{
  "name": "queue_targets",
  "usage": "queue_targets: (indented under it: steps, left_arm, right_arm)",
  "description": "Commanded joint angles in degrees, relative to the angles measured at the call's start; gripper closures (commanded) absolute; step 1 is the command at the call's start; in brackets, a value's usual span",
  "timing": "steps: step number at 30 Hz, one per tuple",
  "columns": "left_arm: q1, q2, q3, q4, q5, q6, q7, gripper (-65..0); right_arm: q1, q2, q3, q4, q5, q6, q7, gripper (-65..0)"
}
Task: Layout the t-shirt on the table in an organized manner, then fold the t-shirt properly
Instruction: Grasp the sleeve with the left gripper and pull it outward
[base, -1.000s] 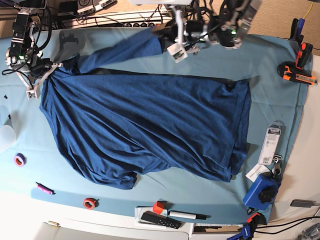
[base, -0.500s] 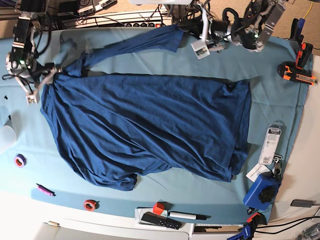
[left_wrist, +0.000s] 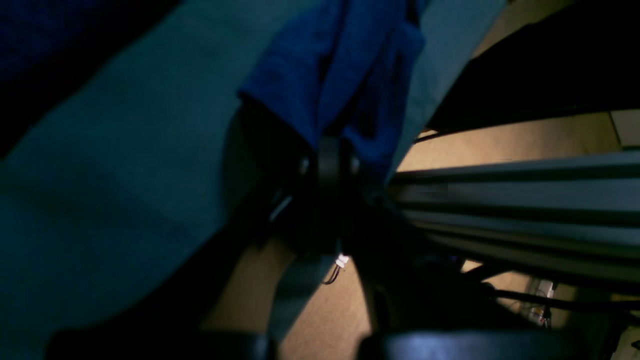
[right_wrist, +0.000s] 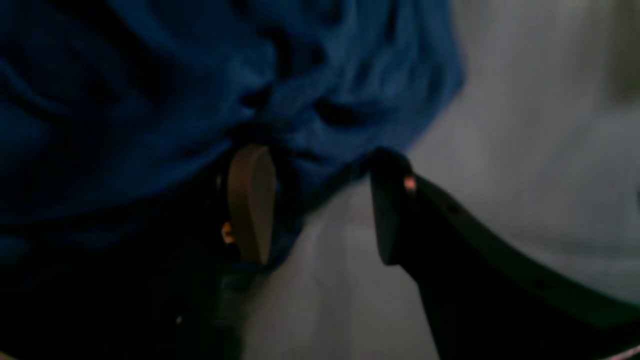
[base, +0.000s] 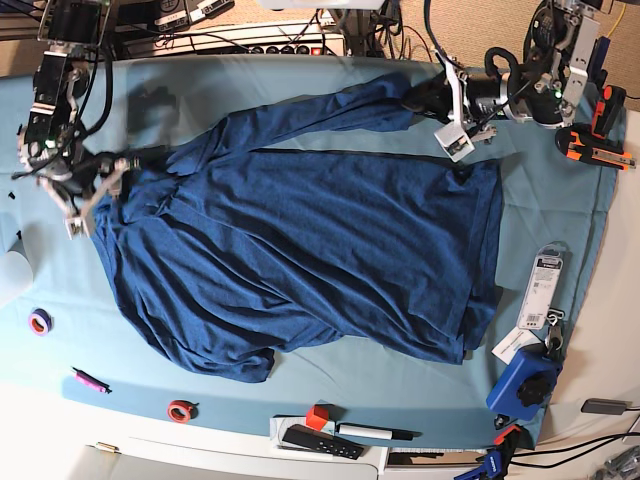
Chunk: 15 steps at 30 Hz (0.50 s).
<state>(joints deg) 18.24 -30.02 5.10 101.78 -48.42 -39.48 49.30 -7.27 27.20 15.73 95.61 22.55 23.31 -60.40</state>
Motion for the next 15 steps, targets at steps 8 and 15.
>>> queue_targets:
  steps: [8, 15]
  left_arm:
    - [0.0, -1.8, -0.4, 0.9, -1.3, -0.5, 0.9, 0.0]
    - [0.4, -6.4, -0.4, 0.9, -1.4, -0.5, 1.0, 0.0]
  right_arm:
    - [0.6, 1.2, 7.1, 6.8, -0.1, 0.2, -1.5, -30.7]
    - [0.4, 1.4, 20.8, 8.2, -0.1, 0.9, -2.3, -30.7]
